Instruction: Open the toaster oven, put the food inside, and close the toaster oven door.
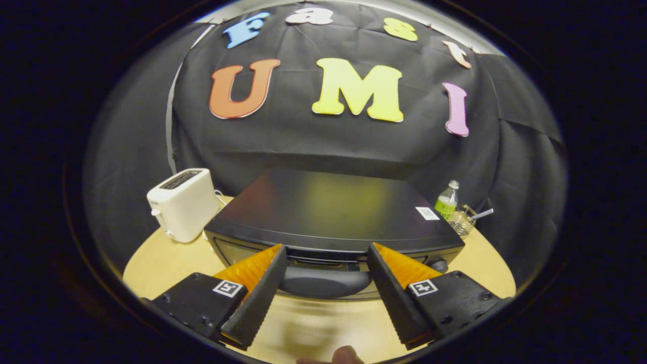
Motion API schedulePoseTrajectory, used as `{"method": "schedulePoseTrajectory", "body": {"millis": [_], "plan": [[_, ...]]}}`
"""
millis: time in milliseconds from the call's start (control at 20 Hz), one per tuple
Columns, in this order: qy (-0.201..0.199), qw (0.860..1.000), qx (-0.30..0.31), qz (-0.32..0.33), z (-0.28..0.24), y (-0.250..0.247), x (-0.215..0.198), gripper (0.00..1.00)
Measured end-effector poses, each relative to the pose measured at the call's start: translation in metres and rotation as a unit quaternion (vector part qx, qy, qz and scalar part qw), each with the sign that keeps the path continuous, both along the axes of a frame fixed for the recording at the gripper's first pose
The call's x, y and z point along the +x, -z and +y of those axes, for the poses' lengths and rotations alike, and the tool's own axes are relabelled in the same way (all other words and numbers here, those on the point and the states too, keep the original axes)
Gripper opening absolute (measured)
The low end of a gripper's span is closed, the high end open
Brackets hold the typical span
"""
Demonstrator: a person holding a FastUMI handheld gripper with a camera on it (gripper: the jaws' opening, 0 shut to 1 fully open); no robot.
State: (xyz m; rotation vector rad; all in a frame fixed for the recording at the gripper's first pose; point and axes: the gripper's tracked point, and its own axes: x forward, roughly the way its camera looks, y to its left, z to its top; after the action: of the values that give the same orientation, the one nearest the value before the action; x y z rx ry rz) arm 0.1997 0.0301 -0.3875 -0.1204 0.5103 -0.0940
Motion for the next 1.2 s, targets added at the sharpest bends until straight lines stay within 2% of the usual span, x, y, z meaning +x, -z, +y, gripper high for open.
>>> {"method": "schedulePoseTrajectory", "body": {"millis": [200,550,950,1200], "plan": [[0.012,1.0,0.028,0.007,0.002,0.002,-0.003,1.0],[0.005,0.999,0.043,0.024,0.002,0.004,-0.019,1.0],[0.012,0.997,0.031,0.074,0.003,0.027,-0.085,1.0],[0.011,0.99,0.034,0.138,0.002,0.074,-0.132,1.0]]}}
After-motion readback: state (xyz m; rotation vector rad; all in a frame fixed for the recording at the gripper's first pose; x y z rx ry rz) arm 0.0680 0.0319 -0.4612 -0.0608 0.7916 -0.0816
